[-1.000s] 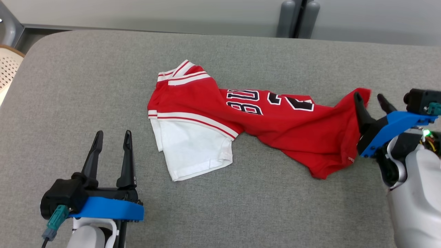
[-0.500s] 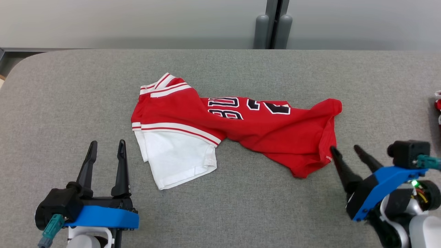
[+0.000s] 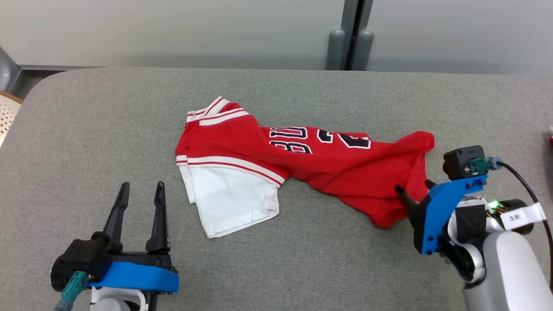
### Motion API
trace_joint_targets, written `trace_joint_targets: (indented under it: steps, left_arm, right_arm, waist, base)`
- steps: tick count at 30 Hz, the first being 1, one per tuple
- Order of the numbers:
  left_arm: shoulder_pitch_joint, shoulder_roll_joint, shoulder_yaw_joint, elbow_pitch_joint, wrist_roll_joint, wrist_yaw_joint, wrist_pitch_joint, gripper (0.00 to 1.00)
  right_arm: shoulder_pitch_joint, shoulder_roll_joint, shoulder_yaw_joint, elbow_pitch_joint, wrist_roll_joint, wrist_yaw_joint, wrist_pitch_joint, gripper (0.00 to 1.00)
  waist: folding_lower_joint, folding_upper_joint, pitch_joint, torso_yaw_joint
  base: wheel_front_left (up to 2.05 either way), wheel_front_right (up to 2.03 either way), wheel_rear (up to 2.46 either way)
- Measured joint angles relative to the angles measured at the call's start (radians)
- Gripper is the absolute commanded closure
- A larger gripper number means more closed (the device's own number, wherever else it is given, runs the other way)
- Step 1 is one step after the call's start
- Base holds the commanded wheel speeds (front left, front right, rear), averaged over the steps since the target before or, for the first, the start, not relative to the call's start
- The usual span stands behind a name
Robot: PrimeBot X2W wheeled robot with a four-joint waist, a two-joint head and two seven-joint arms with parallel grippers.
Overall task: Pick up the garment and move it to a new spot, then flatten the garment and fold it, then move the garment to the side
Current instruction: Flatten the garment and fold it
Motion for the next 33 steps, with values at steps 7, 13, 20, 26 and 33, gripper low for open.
trace_joint_targets:
  steps: [7, 13, 20, 26, 33]
  left_arm:
    - [0.0, -0.009, -0.019, 0.004, -0.008, 0.0, 0.0, 0.0]
    - [0.01, -0.008, -0.006, -0.001, -0.009, 0.0, 0.0, 0.0]
    - [0.004, -0.008, -0.001, -0.002, -0.009, 0.0, 0.0, 0.0]
    - [-0.003, -0.006, 0.002, -0.005, -0.009, 0.0, 0.0, 0.0]
    - [-0.004, 0.002, 0.006, -0.004, -0.008, 0.0, 0.0, 0.0]
  right_arm:
    - [-0.065, 0.001, -0.022, 0.175, -0.128, 0.0, 0.044, 0.0]
    - [-0.053, 0.0, -0.058, 0.206, -0.157, 0.0, 0.041, 0.0]
    - [-0.039, 0.0, -0.103, 0.227, -0.137, 0.0, 0.011, 1.0]
    - [-0.037, 0.0, -0.15, 0.224, 0.04, 0.0, -0.142, 1.0]
    - [-0.07, 0.001, -0.072, 0.138, 0.415, 0.0, -0.352, 1.0]
  waist:
    - [0.0001, 0.0, -0.004, 0.034]
    - [0.0, 0.0, 0.004, 0.039]
    - [0.0, 0.0, 0.016, 0.031]
    - [0.0001, 0.0, 0.023, 0.023]
    - [0.0, 0.0, 0.012, 0.012]
  base:
    - [0.0, 0.0, 0.0]
    - [0.0, 0.0, 0.0]
    - [0.0, 0.0, 0.0]
    - [0.0, 0.0, 0.0]
    - [0.0, 0.0, 0.0]
